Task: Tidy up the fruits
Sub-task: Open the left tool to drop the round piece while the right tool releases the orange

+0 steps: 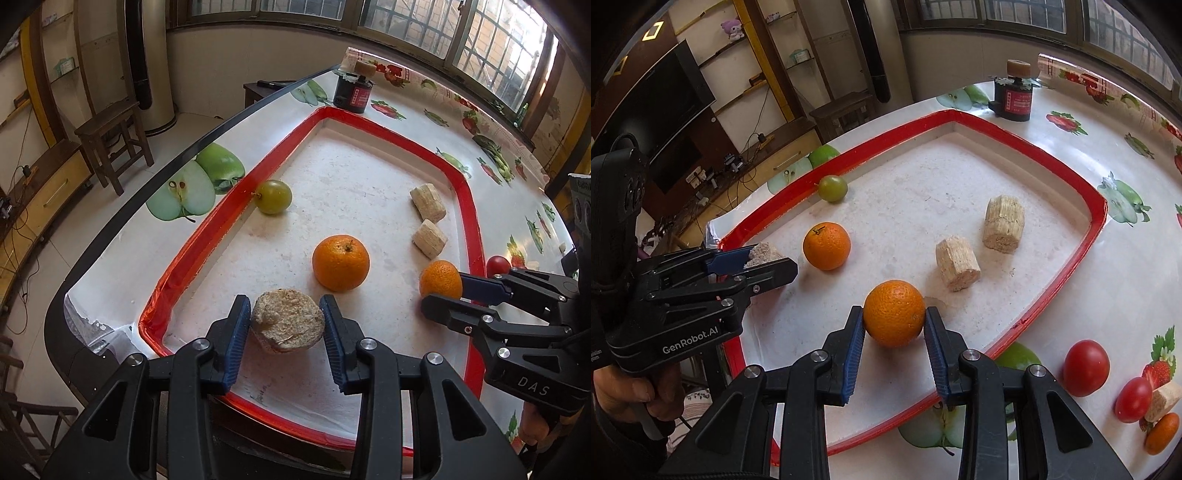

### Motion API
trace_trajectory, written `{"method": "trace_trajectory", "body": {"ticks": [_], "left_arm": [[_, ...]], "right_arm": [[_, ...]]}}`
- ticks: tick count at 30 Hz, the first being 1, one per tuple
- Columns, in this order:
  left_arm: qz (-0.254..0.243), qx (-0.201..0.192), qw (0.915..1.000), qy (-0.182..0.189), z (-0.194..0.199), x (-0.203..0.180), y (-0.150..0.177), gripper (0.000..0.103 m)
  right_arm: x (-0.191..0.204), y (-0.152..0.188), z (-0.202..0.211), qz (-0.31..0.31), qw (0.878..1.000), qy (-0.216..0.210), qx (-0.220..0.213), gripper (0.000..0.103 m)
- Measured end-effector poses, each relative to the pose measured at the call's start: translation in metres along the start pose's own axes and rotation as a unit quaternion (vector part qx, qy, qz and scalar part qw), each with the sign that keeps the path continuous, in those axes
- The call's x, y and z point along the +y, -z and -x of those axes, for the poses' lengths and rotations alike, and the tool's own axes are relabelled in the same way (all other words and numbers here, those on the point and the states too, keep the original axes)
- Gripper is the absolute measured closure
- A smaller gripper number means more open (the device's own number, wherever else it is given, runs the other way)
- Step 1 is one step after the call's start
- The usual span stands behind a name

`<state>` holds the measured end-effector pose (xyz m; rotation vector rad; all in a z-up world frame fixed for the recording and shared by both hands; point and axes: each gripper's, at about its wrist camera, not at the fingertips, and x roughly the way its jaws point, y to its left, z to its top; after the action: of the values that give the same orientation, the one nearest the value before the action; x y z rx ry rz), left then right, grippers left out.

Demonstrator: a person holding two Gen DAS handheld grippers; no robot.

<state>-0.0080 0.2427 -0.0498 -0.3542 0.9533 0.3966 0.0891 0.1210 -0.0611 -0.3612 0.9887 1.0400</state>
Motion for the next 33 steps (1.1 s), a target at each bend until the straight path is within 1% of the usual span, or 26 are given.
{"method": "trace_trajectory", "body": {"ticks": [2,4,6,7,8,10,12,14,22,33], "left_arm": [[0.002,0.002,1.0000,-0.001,0.000,0.000,-0.001,0.066],[0.008,0.003,1.0000,0.001,0.001,0.002,-0.001,0.066],[0.016,0.003,0.9999,0.003,0.003,0.003,-0.002,0.062],[0.018,0.001,0.9998,0.002,0.005,0.004,-0.002,0.058],[0.019,-0.002,0.9998,-0.001,0.007,0.003,-0.002,0.056],[0.018,-0.007,0.9998,-0.006,0.011,0.002,-0.002,0.055],[0.016,-0.011,0.9998,-0.011,0.014,0.000,-0.002,0.051],[0.012,-0.016,0.9997,-0.014,0.019,-0.002,-0.002,0.051],[0.004,-0.028,0.9996,-0.010,0.033,-0.011,0.001,0.051],[-0.011,-0.036,0.9993,-0.002,0.048,-0.031,0.007,0.051]], "right_arm": [[-0.001,0.001,0.001,-0.003,1.000,0.002,0.001,0.068],[-0.004,0.003,0.006,-0.007,1.000,-0.002,-0.004,0.064],[-0.004,0.003,0.011,-0.008,1.000,0.000,-0.010,0.061],[-0.003,0.003,0.015,-0.007,1.000,0.001,-0.014,0.056],[-0.003,0.004,0.018,-0.006,1.000,0.004,-0.019,0.053],[-0.003,0.004,0.025,-0.005,1.000,0.006,-0.026,0.052],[-0.003,0.005,0.033,-0.007,0.999,0.006,-0.033,0.052],[-0.004,0.007,0.041,-0.010,0.999,0.008,-0.041,0.047],[-0.013,0.023,0.072,-0.025,0.998,0.015,-0.064,0.046],[-0.035,0.047,0.103,-0.051,0.995,0.030,-0.083,0.046]]}}
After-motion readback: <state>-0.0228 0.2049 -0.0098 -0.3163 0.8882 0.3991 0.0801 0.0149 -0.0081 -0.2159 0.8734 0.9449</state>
